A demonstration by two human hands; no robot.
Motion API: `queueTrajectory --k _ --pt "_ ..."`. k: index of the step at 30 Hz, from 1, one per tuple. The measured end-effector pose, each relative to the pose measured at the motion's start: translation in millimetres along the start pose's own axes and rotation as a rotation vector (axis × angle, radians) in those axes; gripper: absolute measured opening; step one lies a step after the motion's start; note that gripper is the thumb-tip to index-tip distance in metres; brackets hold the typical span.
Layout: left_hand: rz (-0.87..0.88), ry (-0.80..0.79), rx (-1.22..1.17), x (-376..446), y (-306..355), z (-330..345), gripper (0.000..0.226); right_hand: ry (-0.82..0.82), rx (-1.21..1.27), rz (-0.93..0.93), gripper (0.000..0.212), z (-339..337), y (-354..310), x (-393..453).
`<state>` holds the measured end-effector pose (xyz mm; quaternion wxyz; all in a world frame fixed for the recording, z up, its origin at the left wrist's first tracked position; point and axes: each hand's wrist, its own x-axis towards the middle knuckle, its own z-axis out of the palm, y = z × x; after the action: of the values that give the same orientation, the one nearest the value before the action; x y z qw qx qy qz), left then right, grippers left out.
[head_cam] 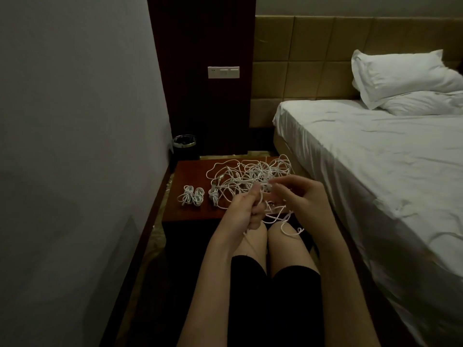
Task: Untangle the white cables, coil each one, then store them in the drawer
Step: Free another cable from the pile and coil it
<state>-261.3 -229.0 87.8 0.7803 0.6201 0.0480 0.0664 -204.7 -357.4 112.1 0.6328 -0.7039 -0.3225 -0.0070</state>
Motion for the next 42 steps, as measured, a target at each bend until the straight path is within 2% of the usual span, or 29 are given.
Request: queueTrajectory --k 3,5,10,12,16,20,26,29,33,36,40,42 --pt "0.045 0.108 0.003 1 -3 1 0.047 0.115 -0.149 -0.022 0.009 1 0 -3" --pt "0.080 0.158 -0.020 2 -1 4 0.048 0.084 -0.186 -0.040 0.010 7 1 -7" --pt "0.079 0.146 -0.333 2 5 12 0.051 0.077 -0.244 -0.053 0.002 29 19 -12" --pt "0.061 0.196 -0.469 2 2 10 0.048 0.064 -0.245 -0.031 0.003 35 22 -12" --pt "0.067 0.232 -0.675 0 3 4 0.047 -0.086 -0.112 0.045 0.008 29 19 -16" --pt "0.085 0.214 -0.754 0 5 3 0.047 -0.185 -0.008 0.054 0.008 15 11 -20" --pt "0.120 0.181 -0.910 -1 3 2 0.047 -0.162 -0.049 0.068 0.007 21 14 -23" --pt "0.131 0.193 -0.907 -2 2 -3 0.047 -0.185 -0.145 0.013 0.013 30 16 -25" --pt "0.121 0.210 -0.900 -7 5 -14 0.048 -0.258 -0.241 0.030 0.005 16 13 -25" --pt "0.116 0.224 -0.796 -10 8 -15 0.048 -0.290 -0.238 0.034 0.010 0 5 -25" --pt "0.100 0.236 -0.621 -9 6 -8 0.046 -0.457 -0.484 -0.003 0.011 8 -5 -25" --pt "0.095 0.242 -0.581 -10 5 -8 0.045 -0.485 -0.553 -0.027 0.011 15 -9 -26"
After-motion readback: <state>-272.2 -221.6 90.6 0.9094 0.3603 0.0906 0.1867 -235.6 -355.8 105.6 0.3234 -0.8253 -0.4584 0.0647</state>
